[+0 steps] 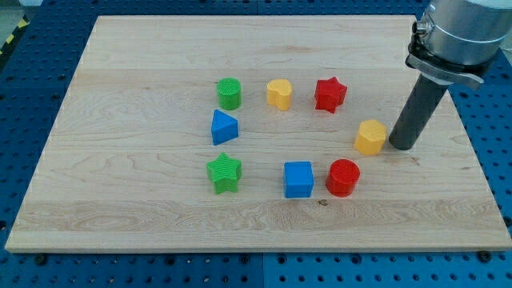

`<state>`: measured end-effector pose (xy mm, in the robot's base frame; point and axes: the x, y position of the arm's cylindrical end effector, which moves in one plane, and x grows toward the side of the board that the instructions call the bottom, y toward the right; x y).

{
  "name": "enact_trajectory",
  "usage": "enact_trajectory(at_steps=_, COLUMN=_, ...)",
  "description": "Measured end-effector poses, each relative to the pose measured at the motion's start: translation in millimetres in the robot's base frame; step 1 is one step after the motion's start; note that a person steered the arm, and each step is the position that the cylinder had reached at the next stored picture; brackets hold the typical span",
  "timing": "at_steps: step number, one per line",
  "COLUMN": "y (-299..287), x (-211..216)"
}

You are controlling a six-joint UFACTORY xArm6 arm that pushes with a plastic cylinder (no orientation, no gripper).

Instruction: Place the yellow hexagon in between the red blocks

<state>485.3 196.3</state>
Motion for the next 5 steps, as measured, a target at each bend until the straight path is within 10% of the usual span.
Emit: enact_trajectory(at_steps=5, y=-57, x=1)
